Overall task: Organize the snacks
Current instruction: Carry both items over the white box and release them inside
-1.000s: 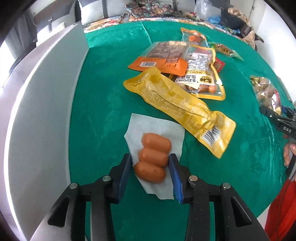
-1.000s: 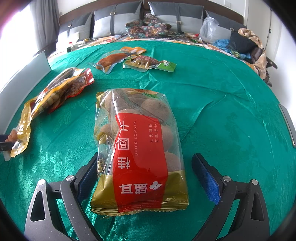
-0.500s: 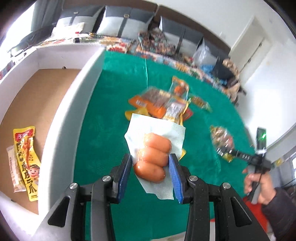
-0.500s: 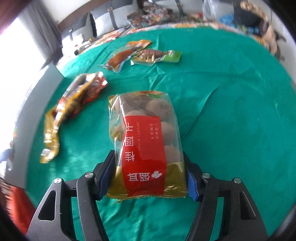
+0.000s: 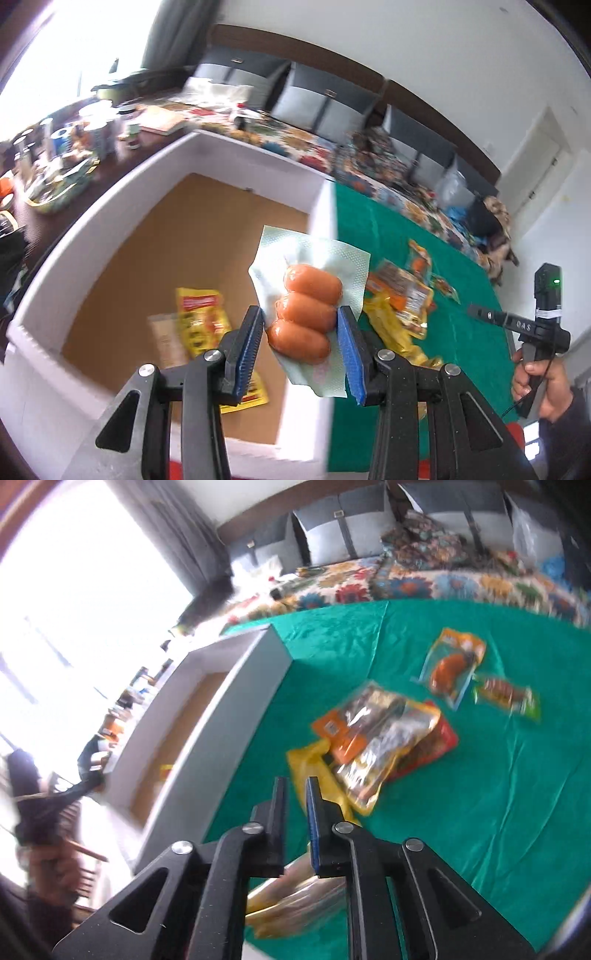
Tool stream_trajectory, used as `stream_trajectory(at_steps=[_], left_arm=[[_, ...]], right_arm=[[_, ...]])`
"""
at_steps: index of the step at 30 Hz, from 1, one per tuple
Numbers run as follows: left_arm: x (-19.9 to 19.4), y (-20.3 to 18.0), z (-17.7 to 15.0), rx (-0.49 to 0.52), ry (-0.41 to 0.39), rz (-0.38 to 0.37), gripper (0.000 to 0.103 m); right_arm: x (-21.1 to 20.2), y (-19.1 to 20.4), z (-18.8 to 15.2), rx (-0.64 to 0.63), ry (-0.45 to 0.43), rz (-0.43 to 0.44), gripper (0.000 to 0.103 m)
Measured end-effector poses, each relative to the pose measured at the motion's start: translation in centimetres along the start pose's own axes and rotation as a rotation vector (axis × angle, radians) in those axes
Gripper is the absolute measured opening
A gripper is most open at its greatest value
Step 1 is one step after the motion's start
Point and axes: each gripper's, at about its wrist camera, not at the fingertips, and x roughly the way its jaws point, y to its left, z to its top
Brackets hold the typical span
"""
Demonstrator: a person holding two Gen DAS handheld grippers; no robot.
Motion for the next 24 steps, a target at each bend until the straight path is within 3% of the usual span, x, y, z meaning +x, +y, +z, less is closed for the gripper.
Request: stream_trajectory(at_steps=[1, 2, 5, 7, 9, 12, 15, 16, 17, 19, 24], left_arm=[[-0.4, 0.7, -0.3, -0.007, -0.006, 0.009, 0.04], [-0.6, 1.3, -0.5, -0.013, -0.01, 0.011, 0.04], [-0.4, 1.7, -1.4, -0.022, -0.009, 0.011, 0.04], [-0.5, 1.6, -2.2, -0.011, -0.005, 0.015, 0.04], [0.1, 1.1, -2.5, -0.001, 0.0, 0.012, 0.04], [0.4, 0.7, -2.5, -0.003, 0.007, 0.007, 0.04], [0.2, 0.8, -2.5, -0.008, 0.0, 0.007, 0.04], [-0.1, 1.0, -2.6, -0.01, -0.005, 0.008, 0.04], [-0.3, 1.4, -2.5, -0.012, -0.008, 0.012, 0.04], [-0.7, 2.3, -2.7, -0.018, -0.006, 0.031, 0.04], [-0.1, 4.5, -2.6, -0.04, 0.018, 0.067, 0.04]], right_arm=[[1.0, 0.2, 0.3, -0.01, 0.053, -0.038, 0.073], [2.4, 0.5, 0.1, -0.022, 0.147, -0.064, 0.082], [4.5, 1.2, -3.3, -0.018, 0.333, -0.069, 0.081], [5.4, 0.6, -6.9, 0.132, 0.426, 0.01, 0.081], [6.5, 0.5, -9.0, 0.249, 0.406, 0.045, 0.081], [9.3, 1.5, -9.7, 0.307, 0.34, -0.01, 0.081], [13.2, 4.9, -9.8, 0.243, 0.342, -0.081, 0.085], [13.8, 6.6, -9.7, 0.155, 0.34, -0.129, 0.079], [14.2, 8.0, -9.7, 0.077, 0.341, -0.115, 0.063], [13.9, 8.7, -9.8, 0.058, 0.349, -0.044, 0.053], [9.3, 7.2, -7.6, 0.143, 0.242, 0.034, 0.052]])
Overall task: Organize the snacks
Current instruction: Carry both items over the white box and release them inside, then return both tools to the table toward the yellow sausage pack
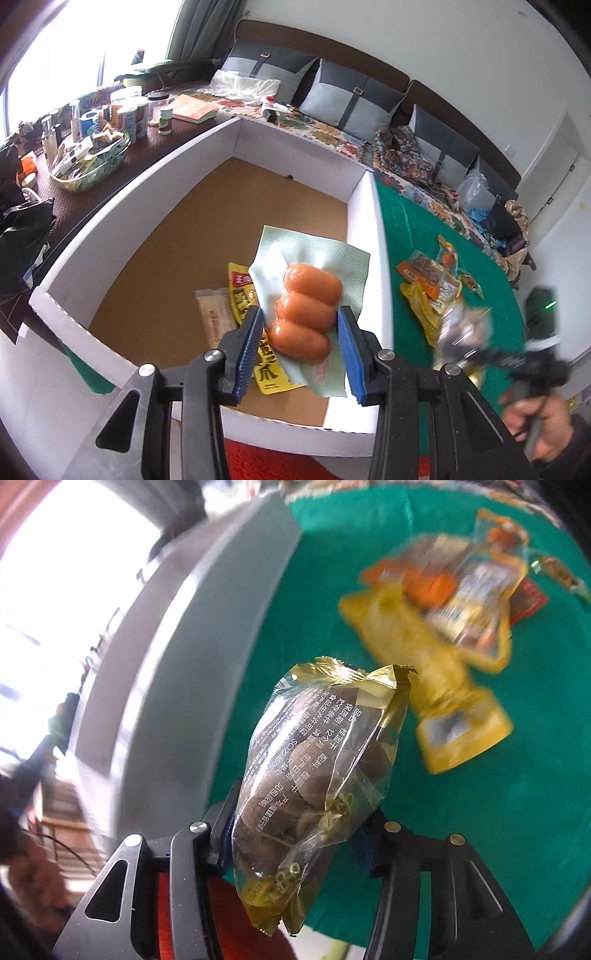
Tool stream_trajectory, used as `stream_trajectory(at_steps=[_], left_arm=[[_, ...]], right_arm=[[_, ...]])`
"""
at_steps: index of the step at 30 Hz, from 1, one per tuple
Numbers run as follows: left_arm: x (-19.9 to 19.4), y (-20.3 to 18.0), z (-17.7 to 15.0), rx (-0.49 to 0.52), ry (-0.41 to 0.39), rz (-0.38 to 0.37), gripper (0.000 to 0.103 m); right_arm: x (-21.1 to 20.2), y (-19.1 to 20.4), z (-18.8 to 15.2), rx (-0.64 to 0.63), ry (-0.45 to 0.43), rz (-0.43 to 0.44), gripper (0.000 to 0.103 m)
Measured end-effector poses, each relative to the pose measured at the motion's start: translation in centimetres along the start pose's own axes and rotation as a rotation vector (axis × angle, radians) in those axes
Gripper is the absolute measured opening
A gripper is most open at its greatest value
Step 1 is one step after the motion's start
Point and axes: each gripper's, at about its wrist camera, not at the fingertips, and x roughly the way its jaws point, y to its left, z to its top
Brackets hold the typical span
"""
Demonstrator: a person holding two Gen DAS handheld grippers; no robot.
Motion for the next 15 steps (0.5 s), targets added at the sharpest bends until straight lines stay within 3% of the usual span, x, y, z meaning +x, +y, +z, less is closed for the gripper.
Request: stream_trajectory(at_steps=[5, 7, 9, 10, 11, 13, 15], left_arm=[[1.1, 1.6, 1.3, -0.022, 0.016, 0.037, 0.04], [1.6, 1.8, 1.7, 0.001, 0.024, 0.09, 0.041], [2.3, 1.9, 1.8, 0.024, 0.041, 0.188, 0.045], [2.6, 2.3, 1.7, 0.023, 0.055, 0.233, 0.063], [2.9, 2.7, 1.5, 0.011, 0.064, 0.264, 0.09], [2.4, 3.5, 0.9, -0.015, 0.039, 0.302, 0.101], [1.7, 4.1, 0.4, -0.035, 0.019, 0.295, 0.101]], right_arm=[[-6.0, 7.5, 4.3, -0.134, -0.143, 0.126, 0.052], [-6.6, 12.3, 6.1, -0.218, -0.169, 0.167, 0.053], [-5.7, 16.4, 7.1, -0.298, -0.177, 0.165, 0.06], [-4.7, 18.3, 7.7, -0.335, -0.168, 0.148, 0.064], [-3.5, 19.8, 8.2, -0.354, -0.153, 0.12, 0.072], [-2.0, 21.4, 8.3, -0.382, -0.143, 0.09, 0.072], [-2.7, 20.8, 7.9, -0.398, -0.164, 0.081, 0.072]])
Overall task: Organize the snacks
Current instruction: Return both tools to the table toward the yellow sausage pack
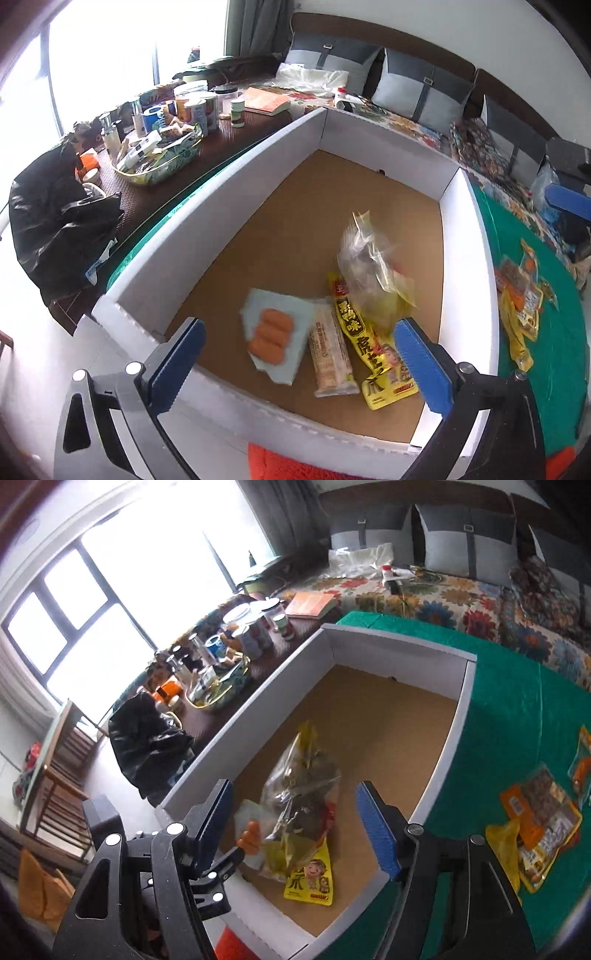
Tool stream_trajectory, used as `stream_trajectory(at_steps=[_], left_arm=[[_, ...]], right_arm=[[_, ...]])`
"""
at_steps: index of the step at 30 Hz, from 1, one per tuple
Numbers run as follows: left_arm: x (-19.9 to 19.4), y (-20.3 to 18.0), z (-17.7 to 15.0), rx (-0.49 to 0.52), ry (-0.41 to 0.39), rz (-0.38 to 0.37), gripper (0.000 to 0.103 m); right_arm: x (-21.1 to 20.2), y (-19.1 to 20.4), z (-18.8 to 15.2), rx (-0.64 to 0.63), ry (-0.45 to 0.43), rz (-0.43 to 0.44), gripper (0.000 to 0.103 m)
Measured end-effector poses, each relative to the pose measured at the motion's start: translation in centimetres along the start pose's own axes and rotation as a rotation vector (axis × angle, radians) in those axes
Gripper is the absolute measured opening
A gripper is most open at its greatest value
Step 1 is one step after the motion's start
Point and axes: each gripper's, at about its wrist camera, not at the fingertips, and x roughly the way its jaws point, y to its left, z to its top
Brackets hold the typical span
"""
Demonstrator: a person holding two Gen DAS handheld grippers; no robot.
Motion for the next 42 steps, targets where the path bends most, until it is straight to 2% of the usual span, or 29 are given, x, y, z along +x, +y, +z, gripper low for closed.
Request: stream_trajectory(at_steps=[3, 5, 7, 10, 13, 16, 19, 22, 25, 28, 31, 35, 42], left_arm=[[-0.8, 0.3, -0.5, -0.035, -0.023, -0.027, 0.101], [-1.9, -0.6, -0.7, -0.045, -0.048, -0.053, 0.101], [-3.1, -2.5, -0.7, -0.036, -0.069, -0.1, 0.101], [-5.2, -7.1, -1.2, 0.017, -0.098, -0.199, 0.101], [-6.8, -12.9, -2.4, 0.111, -0.102, -0.31, 0.102], [-6.9, -19.1, -4.4, 0.218, -0.063, -0.403, 0.103], [-4.1, -25.0, -7.7, 0.298, 0.022, -0.444, 0.103], [0.1, -28.4, -10.9, 0.322, 0.093, -0.414, 0.103], [4.8, -30.4, -12.9, 0.353, 0.146, -0.29, 0.102], [7.5, -30.7, -13.1, 0.331, 0.163, -0.218, 0.101], [9.0, -31.1, -12.6, 0.35, 0.139, -0.169, 0.101], [10.4, -32.1, -12.0, 0.387, 0.102, -0.166, 0.101], [11.0, -30.8, -12.0, 0.335, 0.047, -0.215, 0.102]], right_arm=[[-2.4, -0.7, -0.4, -0.033, -0.064, -0.033, 0.072], [-4.5, -3.1, -0.6, -0.024, -0.106, -0.084, 0.072], [-5.8, -7.1, -2.3, 0.009, -0.151, -0.169, 0.074], [-6.7, -15.2, -7.5, 0.028, -0.182, -0.415, 0.075], [-7.8, -23.8, -13.9, 0.032, -0.123, -0.647, 0.075], [-11.0, -31.3, -19.8, 0.089, -0.094, -0.785, 0.075], [-14.2, -37.0, -23.7, 0.183, -0.08, -0.858, 0.075], [-16.4, -41.8, -26.1, 0.294, -0.082, -0.87, 0.075], [-16.9, -45.5, -27.4, 0.414, -0.071, -0.81, 0.075], [-17.4, -46.1, -28.2, 0.456, -0.129, -0.771, 0.078], [-16.7, -46.1, -27.8, 0.436, -0.11, -0.771, 0.084], [-16.5, -45.2, -27.8, 0.438, -0.111, -0.773, 0.086], [-17.0, -44.4, -27.9, 0.438, -0.112, -0.774, 0.086]])
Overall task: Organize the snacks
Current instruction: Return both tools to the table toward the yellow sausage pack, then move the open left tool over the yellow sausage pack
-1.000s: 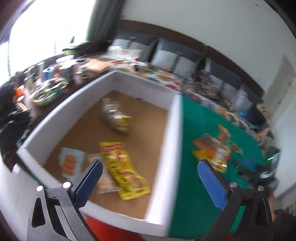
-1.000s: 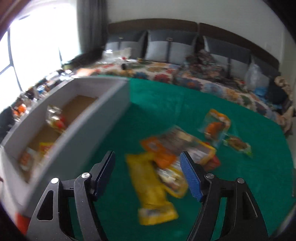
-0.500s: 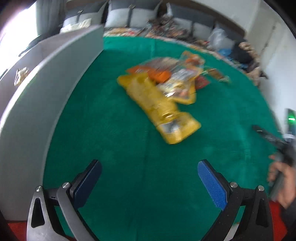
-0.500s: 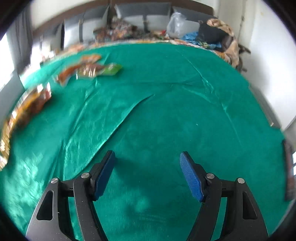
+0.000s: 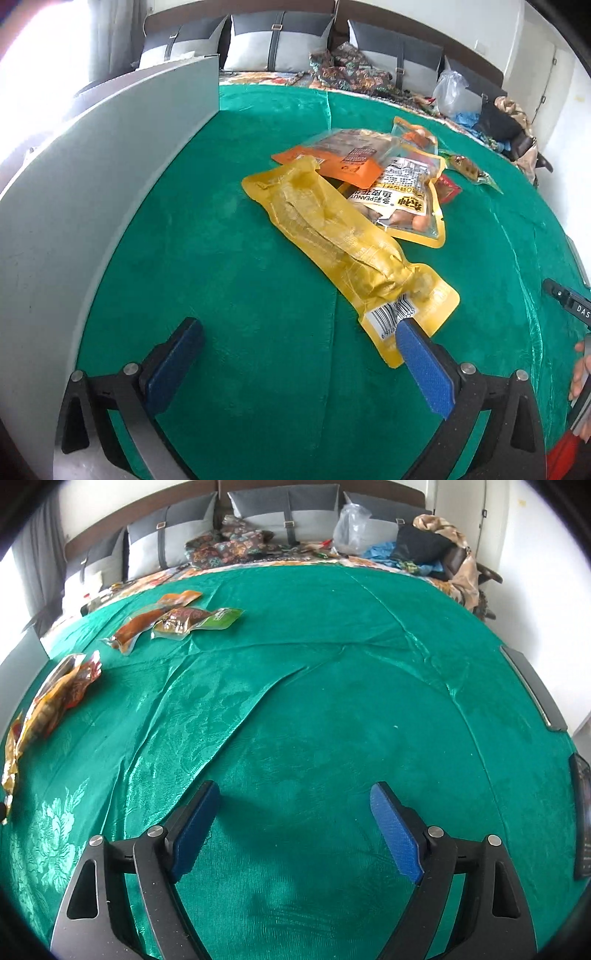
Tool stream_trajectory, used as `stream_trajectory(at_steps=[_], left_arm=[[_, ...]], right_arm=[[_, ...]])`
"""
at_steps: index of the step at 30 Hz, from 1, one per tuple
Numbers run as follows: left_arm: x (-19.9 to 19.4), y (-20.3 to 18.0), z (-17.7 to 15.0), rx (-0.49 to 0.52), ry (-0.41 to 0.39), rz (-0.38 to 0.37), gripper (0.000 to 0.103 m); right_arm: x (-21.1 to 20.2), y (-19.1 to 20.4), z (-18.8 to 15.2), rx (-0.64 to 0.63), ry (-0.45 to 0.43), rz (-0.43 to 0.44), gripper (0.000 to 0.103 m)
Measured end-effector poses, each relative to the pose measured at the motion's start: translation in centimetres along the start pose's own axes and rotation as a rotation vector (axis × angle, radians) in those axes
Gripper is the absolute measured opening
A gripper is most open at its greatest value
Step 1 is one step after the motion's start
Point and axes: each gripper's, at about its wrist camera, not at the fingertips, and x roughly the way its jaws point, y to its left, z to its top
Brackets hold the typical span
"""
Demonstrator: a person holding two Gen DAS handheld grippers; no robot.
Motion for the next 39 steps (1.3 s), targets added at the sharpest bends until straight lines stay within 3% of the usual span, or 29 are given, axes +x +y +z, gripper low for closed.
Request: stream_trajectory(at_steps=[39], left_arm=[[-0.18, -0.43, -0.29, 0.016, -0.036, -0.023, 0.103]], right_arm=[[-0.26, -0.22, -0.18, 0.001, 0.001, -0.001, 0.088]])
